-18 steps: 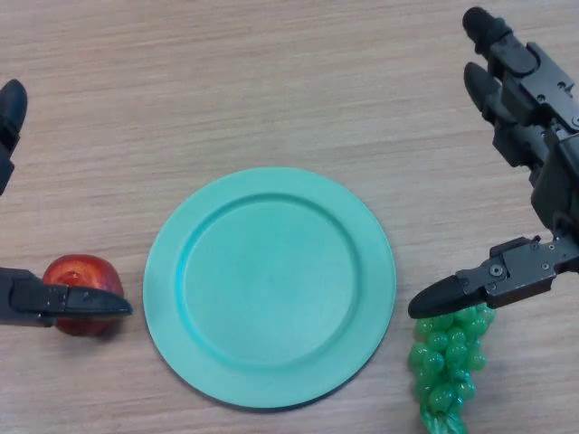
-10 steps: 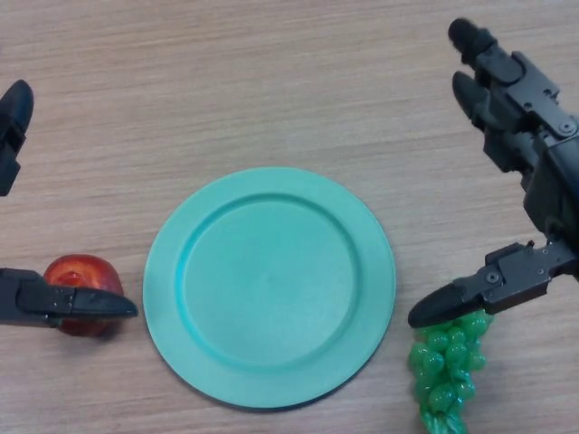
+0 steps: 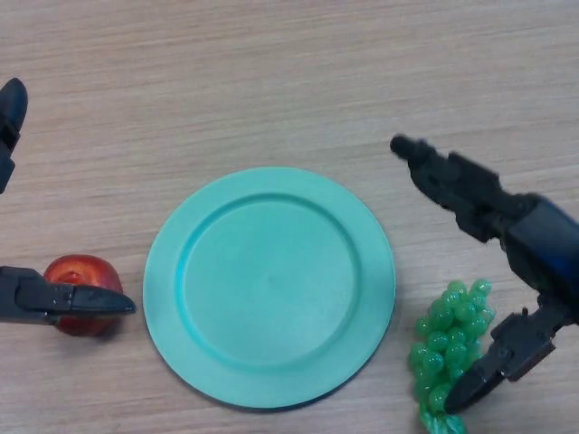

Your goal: Pick up the green grapes and place it on the plate

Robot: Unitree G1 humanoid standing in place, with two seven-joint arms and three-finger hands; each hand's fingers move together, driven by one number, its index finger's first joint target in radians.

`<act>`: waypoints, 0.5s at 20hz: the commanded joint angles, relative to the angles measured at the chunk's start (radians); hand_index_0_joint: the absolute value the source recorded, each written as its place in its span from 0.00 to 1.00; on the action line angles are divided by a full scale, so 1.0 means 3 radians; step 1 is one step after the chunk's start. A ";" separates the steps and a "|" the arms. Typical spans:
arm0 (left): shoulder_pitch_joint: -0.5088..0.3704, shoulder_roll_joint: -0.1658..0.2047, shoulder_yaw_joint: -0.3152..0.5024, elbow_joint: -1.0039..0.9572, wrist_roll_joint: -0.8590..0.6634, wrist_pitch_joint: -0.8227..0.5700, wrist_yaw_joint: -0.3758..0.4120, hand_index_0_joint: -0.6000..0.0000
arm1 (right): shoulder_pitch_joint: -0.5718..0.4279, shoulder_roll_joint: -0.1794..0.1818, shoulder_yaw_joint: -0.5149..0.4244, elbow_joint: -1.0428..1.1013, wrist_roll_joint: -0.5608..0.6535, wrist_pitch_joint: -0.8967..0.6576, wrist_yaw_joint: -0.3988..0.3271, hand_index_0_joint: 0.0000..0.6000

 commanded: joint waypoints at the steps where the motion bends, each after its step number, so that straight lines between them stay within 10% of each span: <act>1: -0.0067 0.0145 0.0185 -0.0135 -0.0007 -0.0521 0.0033 1.00 | -0.0096 -0.0041 -0.0097 0.0284 -0.0110 -0.0990 -0.0093 0.00; 8: -0.0039 0.0126 0.0204 -0.0118 0.0011 -0.0588 0.0037 1.00 | -0.0230 -0.0185 -0.0176 0.1470 -0.0477 -0.2005 -0.0204 0.00; 10: -0.0036 0.0126 0.0210 -0.0119 0.0006 -0.0588 0.0036 1.00 | -0.0216 -0.0188 -0.0177 0.1539 -0.0446 -0.1985 -0.0183 0.33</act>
